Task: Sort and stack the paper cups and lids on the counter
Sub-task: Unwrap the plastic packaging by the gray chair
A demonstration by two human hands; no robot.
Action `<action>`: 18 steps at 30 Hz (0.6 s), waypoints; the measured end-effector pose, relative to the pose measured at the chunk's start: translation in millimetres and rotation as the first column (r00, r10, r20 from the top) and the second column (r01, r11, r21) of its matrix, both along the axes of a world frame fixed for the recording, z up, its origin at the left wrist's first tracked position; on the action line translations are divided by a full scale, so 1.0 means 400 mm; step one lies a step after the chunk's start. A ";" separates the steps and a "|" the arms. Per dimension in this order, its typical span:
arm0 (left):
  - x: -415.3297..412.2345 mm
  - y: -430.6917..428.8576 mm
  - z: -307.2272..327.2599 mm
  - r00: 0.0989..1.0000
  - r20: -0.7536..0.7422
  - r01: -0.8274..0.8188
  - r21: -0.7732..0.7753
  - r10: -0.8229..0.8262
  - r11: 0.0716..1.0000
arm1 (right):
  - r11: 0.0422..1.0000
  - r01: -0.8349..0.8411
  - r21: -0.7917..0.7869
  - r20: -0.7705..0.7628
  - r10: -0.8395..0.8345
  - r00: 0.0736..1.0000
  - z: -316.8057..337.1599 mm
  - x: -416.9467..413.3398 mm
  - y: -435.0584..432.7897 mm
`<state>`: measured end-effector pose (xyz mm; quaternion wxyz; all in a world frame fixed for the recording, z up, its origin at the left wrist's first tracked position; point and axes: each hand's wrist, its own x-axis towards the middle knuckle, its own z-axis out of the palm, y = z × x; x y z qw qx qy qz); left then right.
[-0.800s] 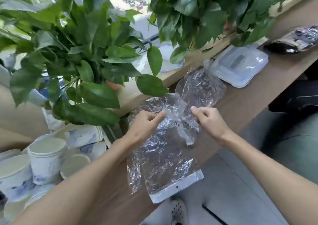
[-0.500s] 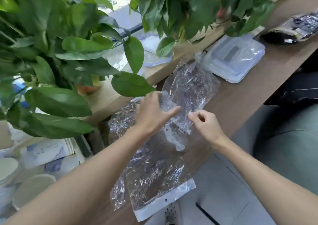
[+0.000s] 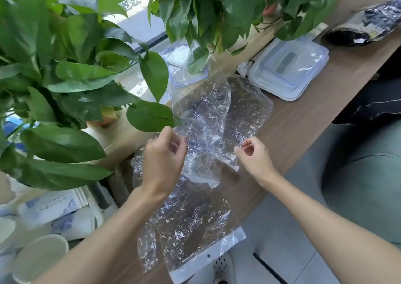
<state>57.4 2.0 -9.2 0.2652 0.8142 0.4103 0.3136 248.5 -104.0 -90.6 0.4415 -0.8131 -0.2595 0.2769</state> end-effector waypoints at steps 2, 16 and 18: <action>-0.024 0.005 0.005 0.999 -0.031 -0.025 0.020 0.026 0.999 | 0.998 -0.050 -0.032 0.019 0.050 0.999 -0.023 -0.005 0.008; -0.088 0.014 -0.016 0.985 -0.149 -0.101 -0.078 0.088 0.992 | 0.838 -0.283 -0.466 0.372 0.476 0.797 -0.122 -0.059 0.041; -0.088 0.013 -0.016 0.985 -0.153 -0.093 -0.070 0.081 0.993 | 0.848 -0.252 -0.466 0.422 0.463 0.779 -0.135 -0.056 0.043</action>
